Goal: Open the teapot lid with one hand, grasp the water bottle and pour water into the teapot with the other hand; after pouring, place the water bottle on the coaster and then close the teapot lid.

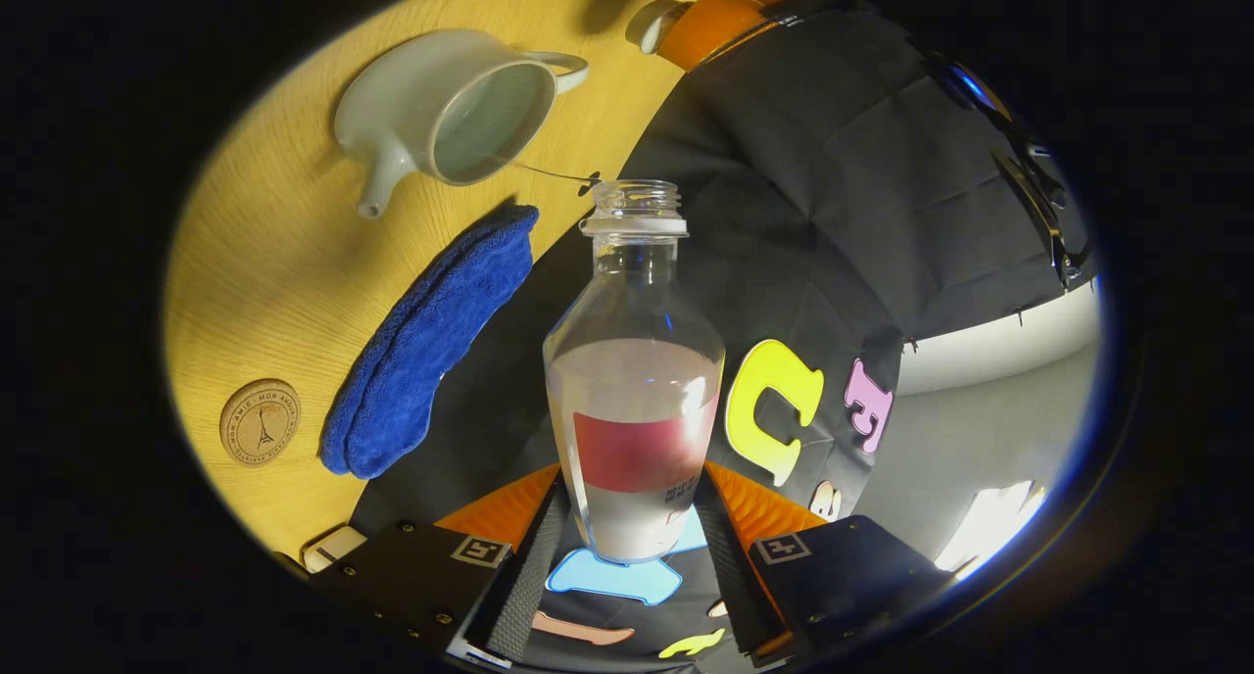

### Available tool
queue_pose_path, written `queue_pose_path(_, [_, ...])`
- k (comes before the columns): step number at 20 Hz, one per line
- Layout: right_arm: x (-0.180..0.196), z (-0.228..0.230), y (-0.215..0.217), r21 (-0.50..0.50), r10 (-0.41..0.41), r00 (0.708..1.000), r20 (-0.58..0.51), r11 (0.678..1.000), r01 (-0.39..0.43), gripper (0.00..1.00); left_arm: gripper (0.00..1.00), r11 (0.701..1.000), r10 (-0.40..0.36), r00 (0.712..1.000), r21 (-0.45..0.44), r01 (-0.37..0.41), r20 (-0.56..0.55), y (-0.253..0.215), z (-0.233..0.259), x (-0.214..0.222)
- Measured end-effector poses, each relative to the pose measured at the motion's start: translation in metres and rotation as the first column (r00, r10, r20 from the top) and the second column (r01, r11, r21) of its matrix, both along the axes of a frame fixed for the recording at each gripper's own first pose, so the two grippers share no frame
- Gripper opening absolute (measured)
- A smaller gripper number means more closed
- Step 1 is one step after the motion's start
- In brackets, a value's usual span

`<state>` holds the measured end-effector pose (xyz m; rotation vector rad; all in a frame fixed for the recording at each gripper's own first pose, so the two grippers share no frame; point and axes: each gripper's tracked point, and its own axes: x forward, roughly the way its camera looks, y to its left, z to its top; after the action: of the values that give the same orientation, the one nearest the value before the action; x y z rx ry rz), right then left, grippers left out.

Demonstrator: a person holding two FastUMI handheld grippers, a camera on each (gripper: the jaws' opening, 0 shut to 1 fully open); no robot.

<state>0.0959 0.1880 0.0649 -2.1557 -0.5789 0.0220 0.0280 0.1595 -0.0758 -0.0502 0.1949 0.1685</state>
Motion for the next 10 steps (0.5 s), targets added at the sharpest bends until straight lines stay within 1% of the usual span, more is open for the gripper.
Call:
queue_pose_path(7, [-0.002, 0.014, 0.01, -0.068, 0.029, 0.998, 0.06, 0.997, -0.025, 0.76, 0.13, 1.0, -0.002, 1.0, 0.005, 0.002, -0.001, 0.0, 0.0, -0.001])
queue_pose_path(10, [-0.007, 0.019, 0.017, -0.105, 0.061, 0.993, 0.1, 0.993, -0.05, 0.76, 0.13, 1.0, -0.002, 1.0, 0.0, 0.002, 0.0, 0.0, 0.0, -0.001])
